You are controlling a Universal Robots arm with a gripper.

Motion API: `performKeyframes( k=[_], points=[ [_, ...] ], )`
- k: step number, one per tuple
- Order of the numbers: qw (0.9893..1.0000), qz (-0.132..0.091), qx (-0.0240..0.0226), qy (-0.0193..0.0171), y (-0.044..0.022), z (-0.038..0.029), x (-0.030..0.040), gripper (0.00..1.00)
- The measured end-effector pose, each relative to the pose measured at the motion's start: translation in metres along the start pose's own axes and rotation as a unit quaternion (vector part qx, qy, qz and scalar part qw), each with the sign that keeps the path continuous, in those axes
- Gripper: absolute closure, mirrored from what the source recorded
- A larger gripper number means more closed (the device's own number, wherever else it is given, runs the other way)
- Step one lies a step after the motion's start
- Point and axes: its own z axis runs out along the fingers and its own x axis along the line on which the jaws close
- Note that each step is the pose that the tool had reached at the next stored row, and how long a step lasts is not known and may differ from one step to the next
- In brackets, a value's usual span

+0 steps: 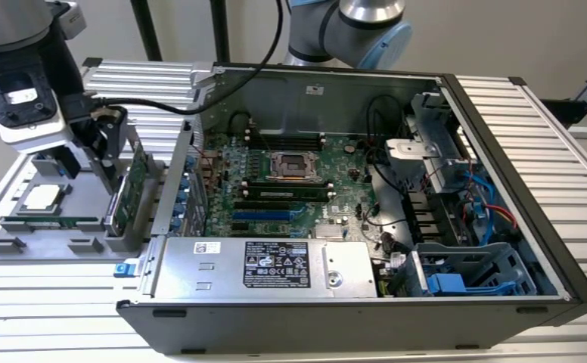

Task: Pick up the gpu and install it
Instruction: 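Pick up the gpu and move the gpu toward the slot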

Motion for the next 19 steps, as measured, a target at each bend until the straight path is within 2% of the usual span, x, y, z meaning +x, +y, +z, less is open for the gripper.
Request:
performKeyframes(
  k=[19],
  points=[
    [1.0000,0.000,0.0032,-0.0002,0.0000,0.0092,0.0002,0.00]
  ],
)
